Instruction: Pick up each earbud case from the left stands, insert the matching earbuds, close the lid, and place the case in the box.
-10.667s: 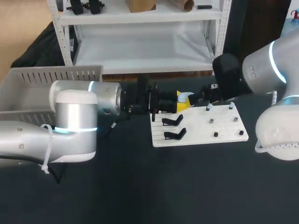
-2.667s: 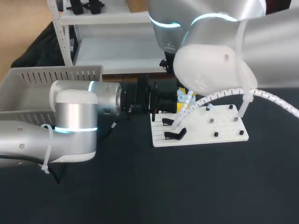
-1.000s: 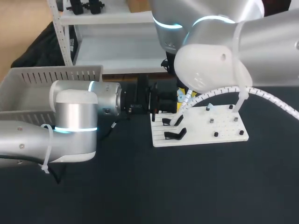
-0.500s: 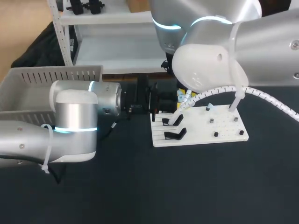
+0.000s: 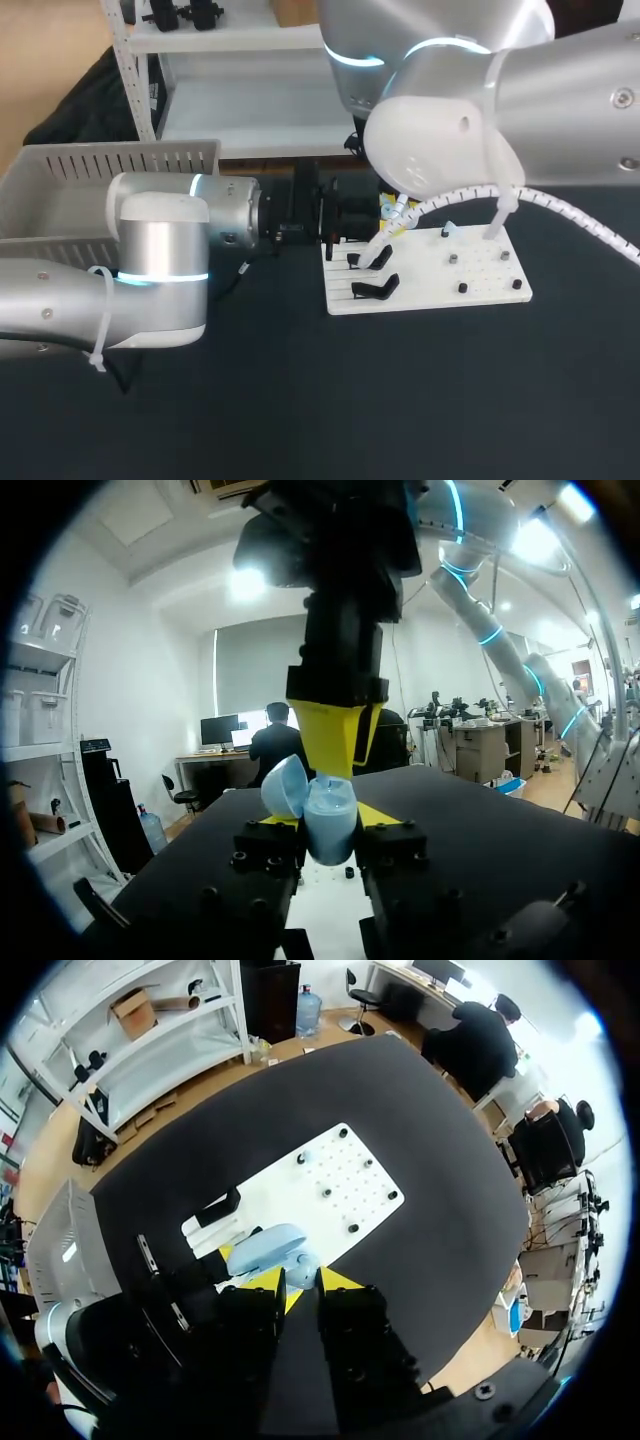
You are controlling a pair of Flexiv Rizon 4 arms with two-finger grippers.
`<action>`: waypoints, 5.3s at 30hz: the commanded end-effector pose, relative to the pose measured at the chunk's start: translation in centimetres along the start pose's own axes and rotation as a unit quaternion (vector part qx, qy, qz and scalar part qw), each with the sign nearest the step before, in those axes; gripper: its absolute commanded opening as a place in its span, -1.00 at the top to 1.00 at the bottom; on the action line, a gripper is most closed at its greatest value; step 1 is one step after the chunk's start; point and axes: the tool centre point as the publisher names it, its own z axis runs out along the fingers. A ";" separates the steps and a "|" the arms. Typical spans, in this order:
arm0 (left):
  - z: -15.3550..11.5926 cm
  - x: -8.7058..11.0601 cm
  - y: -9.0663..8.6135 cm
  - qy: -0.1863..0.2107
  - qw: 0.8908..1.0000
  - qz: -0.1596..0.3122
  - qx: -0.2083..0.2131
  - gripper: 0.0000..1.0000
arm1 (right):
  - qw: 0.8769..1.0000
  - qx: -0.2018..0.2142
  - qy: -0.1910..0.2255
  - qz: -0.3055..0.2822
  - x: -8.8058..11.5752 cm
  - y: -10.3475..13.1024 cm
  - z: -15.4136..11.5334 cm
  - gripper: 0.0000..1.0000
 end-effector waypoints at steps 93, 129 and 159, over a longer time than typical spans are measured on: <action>-0.1 0.1 0.1 -0.001 1.000 0.001 0.000 1.00 | 0.968 -0.204 0.044 -0.140 -7.7 -3.2 13.2 0.06; -0.1 0.1 0.1 -0.001 1.000 0.001 0.000 1.00 | 0.969 -0.215 0.031 -0.120 -8.6 -1.9 16.4 0.33; -0.1 0.1 0.1 -0.001 1.000 0.001 0.000 1.00 | 0.969 -0.218 0.051 -0.107 -9.5 -1.6 17.0 0.39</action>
